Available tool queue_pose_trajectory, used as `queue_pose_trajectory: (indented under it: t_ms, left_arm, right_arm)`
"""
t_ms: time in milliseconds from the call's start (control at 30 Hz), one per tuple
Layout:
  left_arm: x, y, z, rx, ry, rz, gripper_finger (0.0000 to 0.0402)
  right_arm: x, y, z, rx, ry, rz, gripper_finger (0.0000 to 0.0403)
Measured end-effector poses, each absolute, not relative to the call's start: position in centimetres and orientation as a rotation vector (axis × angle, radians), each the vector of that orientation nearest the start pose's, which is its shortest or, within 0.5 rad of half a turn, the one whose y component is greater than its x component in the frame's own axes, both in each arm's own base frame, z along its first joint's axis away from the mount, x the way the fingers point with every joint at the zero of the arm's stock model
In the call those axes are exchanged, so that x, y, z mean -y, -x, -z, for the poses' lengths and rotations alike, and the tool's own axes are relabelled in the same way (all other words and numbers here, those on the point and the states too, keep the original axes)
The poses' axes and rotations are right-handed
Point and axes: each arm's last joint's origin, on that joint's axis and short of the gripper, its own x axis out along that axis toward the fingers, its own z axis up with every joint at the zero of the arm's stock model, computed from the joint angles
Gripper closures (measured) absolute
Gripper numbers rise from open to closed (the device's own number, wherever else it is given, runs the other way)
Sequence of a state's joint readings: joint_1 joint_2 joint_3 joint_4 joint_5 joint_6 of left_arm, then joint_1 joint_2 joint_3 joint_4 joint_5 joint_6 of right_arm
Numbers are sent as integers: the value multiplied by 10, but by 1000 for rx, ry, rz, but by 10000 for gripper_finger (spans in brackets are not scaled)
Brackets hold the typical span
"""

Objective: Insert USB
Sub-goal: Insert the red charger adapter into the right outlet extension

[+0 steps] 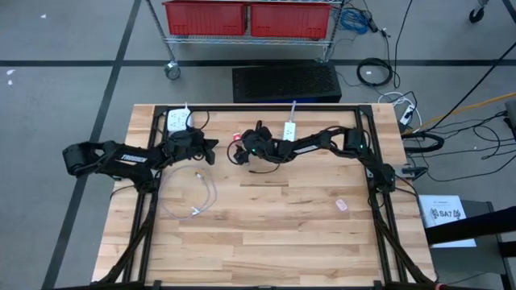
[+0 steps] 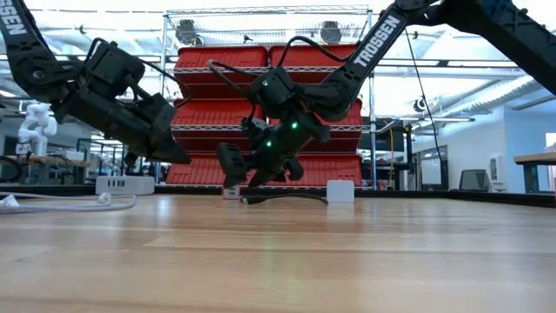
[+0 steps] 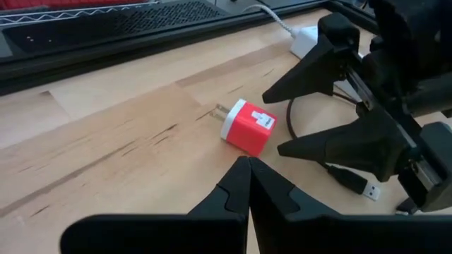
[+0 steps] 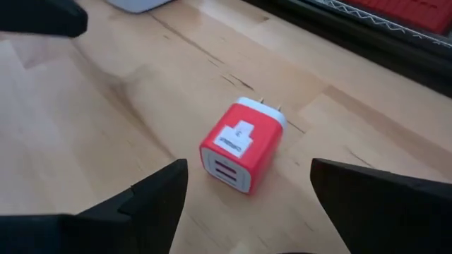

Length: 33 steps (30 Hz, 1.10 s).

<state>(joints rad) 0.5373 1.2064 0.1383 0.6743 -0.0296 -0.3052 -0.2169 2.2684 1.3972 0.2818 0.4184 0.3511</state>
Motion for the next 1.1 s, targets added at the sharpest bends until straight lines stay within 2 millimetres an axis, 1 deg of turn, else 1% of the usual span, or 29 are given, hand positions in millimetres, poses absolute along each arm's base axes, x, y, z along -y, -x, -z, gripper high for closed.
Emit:
queue_pose_trajectory:
  t_ms: [233, 333, 467, 633, 733, 900, 1100]
  left_arm:
    - [-96, -159, -127, -299, 389, -615, 391]
    - [-96, -159, -128, -295, 386, -614, 391]
    - [-96, -160, -128, -289, 383, -614, 391]
    - [-96, -160, -130, -282, 356, -608, 391]
    - [-96, -160, -130, -282, 355, -608, 391]
    - [-96, -160, -130, -289, 333, -605, 391]
    - [-96, -160, -130, -294, 316, -602, 391]
  right_arm:
    - [113, -458, -105, -428, -395, 765, 110]
    - [114, -457, -105, -411, -393, 804, 110]
    - [113, -458, -107, -389, -404, 801, 110]
    - [103, -463, -111, -351, -405, 780, 110]
    - [100, -468, -117, -350, -353, 818, 110]
    - [103, -472, -119, -358, -328, 866, 110]
    - [105, -469, -114, -398, -335, 916, 110]
